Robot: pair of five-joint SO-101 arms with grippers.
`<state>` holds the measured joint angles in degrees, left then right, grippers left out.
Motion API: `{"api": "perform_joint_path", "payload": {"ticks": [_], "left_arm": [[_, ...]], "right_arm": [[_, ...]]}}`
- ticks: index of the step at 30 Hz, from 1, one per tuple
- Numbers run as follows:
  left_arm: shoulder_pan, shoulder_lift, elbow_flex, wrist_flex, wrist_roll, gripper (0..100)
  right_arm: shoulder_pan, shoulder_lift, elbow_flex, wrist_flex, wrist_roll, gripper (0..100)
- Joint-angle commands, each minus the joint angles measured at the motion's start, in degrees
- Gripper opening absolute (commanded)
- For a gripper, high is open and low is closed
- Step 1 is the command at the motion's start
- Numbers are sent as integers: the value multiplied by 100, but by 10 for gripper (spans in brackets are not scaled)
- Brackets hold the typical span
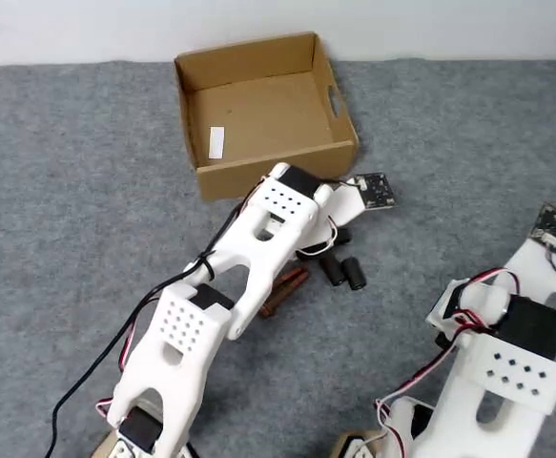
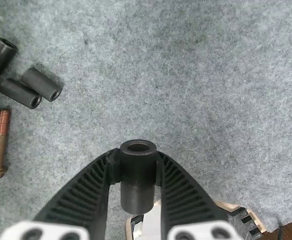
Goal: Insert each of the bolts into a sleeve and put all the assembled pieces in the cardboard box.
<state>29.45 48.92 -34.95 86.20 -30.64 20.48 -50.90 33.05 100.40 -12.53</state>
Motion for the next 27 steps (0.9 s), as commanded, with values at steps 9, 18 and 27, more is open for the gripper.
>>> {"api": "perform_joint_path", "payload": {"ticks": [9,18,27], "left_arm": [[132,-624,-2299,1442,712,6],[97,-2681,-382,1442,1776,6],[-123,-6084,2554,879,2699,5]], "right_arm": [[40,-101,-79,110,-26,9],[-48,-1437,-79,180,290,8],[-532,-2791,105,154,1046,8]]}}
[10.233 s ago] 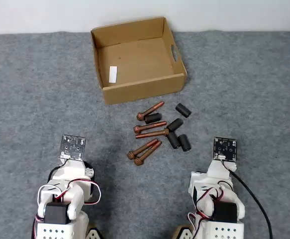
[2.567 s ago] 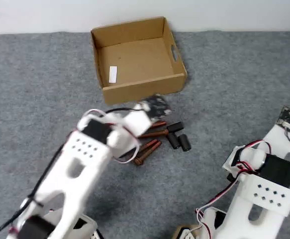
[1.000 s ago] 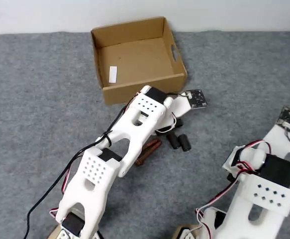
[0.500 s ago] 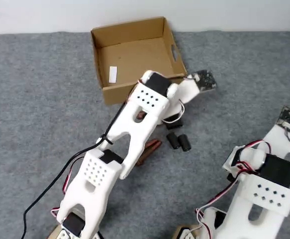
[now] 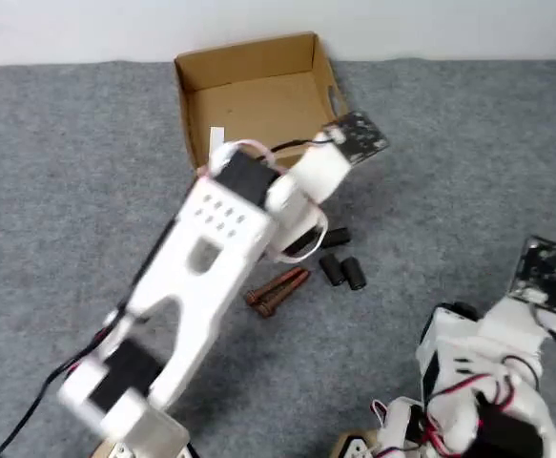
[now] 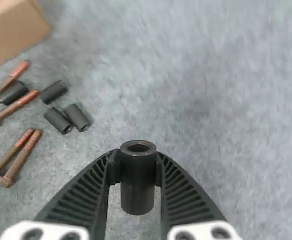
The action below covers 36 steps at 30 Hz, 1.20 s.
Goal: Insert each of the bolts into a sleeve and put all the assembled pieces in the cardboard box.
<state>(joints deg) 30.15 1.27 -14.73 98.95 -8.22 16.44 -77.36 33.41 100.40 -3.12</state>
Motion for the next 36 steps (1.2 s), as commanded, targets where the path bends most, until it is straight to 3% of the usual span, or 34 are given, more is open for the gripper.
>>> {"api": "perform_joint_path", "payload": {"ticks": [1,9,14,22,28,36], "left_arm": [[-264,-1644,804,-598,624,5],[-826,-3930,3477,-2119,1741,5],[-958,-5565,5015,-3156,2022,5],[-932,-8123,7020,-4879,1960,5],[-589,-9714,7943,-4905,1670,5],[-9,-10541,8189,-5046,2910,5]], "right_arm": [[-136,-198,167,154,97,8],[-163,-664,818,-690,-79,8],[-365,-1393,1530,-1323,-79,8],[-2475,-2712,2593,-2255,-97,8],[-3521,-2615,2866,-2703,-62,8],[-5270,-2571,3393,-3451,-18,8]]}}
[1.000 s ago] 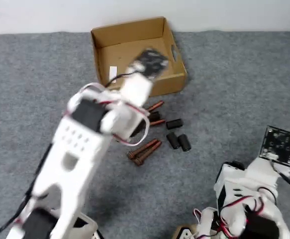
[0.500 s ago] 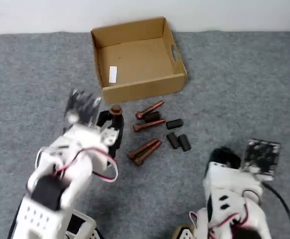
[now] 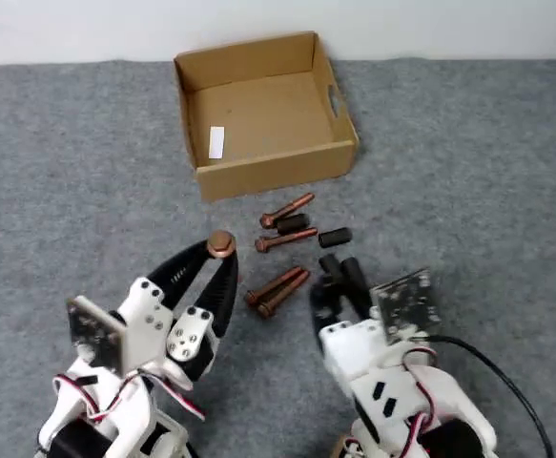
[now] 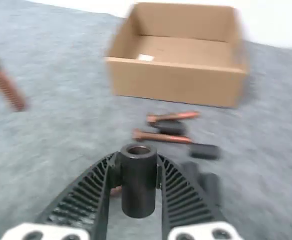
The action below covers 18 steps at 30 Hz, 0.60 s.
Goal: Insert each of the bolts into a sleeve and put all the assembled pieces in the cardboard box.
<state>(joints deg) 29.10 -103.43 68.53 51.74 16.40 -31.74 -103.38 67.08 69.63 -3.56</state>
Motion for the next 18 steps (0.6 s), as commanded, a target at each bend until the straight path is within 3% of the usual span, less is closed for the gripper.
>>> {"api": "perform_joint_path", "payload": {"ticks": [1,5,18], "left_arm": [[105,-62,-154,-484,624,5],[105,-26,-119,-1222,1055,5],[422,-26,286,-1231,1705,5]], "right_arm": [[-567,31,70,-479,141,8],[-884,31,185,-804,624,8],[-1077,40,246,-1358,941,8]]}}
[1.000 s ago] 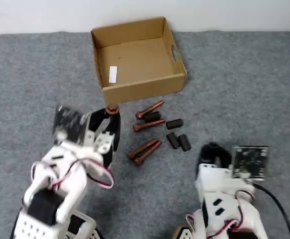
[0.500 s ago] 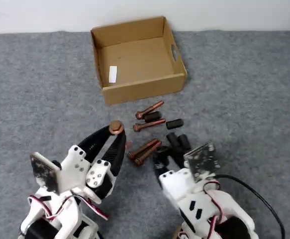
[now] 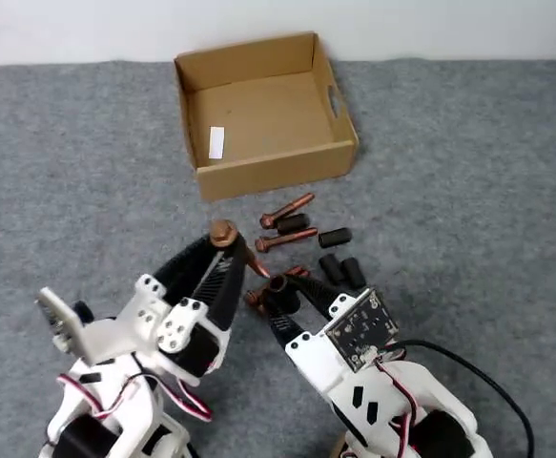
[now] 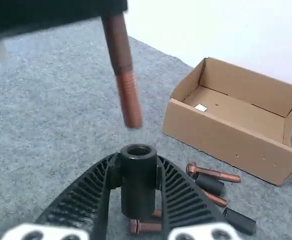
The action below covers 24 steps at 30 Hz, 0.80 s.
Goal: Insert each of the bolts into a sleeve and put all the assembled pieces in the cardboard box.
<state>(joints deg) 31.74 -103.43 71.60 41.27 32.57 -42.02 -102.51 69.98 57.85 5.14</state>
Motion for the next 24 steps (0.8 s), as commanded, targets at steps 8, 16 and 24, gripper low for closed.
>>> {"api": "perform_joint_path", "payload": {"ticks": [8,16,24], "left_arm": [[220,-26,356,-176,88,5],[967,-26,673,791,-413,5],[1169,-26,716,1468,-1433,77]], "right_arm": [[-48,-48,-44,-189,70,8],[-31,-48,-44,-488,70,8],[-13,-48,-35,-470,70,8]]}}
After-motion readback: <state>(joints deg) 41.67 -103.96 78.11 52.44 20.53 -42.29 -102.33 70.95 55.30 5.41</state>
